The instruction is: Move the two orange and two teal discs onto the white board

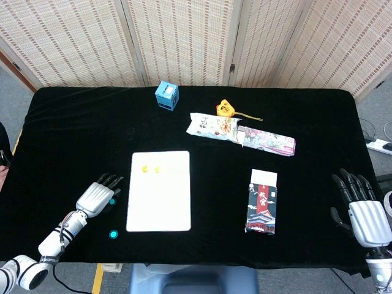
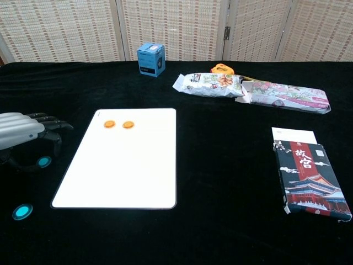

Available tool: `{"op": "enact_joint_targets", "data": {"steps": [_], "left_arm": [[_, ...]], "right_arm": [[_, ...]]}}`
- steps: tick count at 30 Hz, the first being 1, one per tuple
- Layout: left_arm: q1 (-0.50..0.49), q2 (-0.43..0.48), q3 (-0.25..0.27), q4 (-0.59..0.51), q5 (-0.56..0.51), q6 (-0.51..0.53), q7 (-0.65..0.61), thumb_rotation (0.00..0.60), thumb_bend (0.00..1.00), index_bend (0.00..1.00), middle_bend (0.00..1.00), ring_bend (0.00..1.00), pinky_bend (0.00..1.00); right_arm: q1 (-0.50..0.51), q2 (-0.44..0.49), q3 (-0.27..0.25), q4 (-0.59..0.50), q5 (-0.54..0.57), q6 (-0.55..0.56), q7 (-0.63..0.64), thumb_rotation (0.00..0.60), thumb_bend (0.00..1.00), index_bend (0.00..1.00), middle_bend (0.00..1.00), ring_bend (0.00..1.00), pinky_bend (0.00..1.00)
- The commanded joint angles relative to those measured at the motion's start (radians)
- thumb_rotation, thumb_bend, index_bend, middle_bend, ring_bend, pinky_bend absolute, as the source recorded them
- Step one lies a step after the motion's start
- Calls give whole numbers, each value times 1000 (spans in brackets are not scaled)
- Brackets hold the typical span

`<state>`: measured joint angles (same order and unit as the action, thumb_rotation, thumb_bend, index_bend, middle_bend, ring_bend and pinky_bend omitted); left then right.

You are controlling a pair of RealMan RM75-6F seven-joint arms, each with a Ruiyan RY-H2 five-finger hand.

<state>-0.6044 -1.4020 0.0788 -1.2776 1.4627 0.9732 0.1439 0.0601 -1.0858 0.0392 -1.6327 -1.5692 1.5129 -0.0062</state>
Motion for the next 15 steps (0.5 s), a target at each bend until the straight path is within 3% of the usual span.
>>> {"op": "enact_joint_targets", "data": {"steps": [1,15], "left_arm": [[3,-4,-2,4,1,-2,-2,600,401,420,103,0,0],[12,-10,-12,15,14,-2,-15,600,401,425,104,0,0]], "right_arm": [[0,-2,-1,3,0,0,1,600,475,0,0,0,0],[-5,1,-3,0,-1,7,0,600,475,0,0,0,0]]}}
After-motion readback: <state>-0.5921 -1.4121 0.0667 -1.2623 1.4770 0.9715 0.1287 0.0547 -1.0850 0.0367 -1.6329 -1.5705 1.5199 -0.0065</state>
